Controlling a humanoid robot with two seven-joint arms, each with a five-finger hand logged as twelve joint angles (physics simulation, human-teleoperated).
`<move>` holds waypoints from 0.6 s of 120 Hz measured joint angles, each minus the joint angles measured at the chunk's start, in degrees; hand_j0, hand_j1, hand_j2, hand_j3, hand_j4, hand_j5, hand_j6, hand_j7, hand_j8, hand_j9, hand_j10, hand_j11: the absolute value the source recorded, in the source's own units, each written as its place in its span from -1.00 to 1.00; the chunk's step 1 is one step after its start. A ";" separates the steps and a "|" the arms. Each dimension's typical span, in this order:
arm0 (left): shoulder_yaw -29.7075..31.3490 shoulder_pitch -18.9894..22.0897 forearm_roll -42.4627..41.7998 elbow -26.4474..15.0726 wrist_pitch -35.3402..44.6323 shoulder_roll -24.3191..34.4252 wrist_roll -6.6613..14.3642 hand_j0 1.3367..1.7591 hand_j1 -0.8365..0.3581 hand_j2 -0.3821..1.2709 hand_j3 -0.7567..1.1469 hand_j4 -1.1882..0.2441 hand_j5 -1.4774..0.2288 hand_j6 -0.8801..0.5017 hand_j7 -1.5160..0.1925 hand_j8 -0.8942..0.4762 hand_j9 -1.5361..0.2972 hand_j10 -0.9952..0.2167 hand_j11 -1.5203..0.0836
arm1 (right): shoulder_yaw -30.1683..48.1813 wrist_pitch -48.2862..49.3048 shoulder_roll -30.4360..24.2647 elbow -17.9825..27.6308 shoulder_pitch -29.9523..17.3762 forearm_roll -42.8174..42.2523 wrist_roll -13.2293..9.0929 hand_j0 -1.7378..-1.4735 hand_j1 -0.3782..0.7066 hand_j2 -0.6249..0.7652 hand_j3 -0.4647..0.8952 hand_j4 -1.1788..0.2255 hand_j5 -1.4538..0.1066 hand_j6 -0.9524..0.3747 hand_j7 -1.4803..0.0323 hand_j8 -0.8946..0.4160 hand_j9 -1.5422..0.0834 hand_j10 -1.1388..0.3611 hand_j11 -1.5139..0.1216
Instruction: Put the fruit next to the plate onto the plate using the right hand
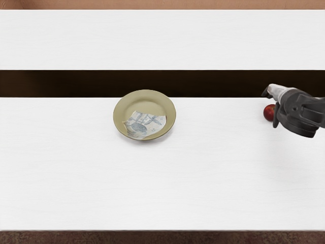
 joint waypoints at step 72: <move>0.01 -0.01 0.00 0.00 0.00 0.00 0.00 0.52 0.98 -0.54 -0.21 0.66 0.73 0.27 0.77 0.31 0.68 0.64 0.90 | 0.16 -0.33 0.61 -0.12 -1.14 0.23 0.00 -0.40 0.03 -0.22 -0.32 0.04 0.13 -0.24 0.19 -0.27 0.19 -0.08 0.15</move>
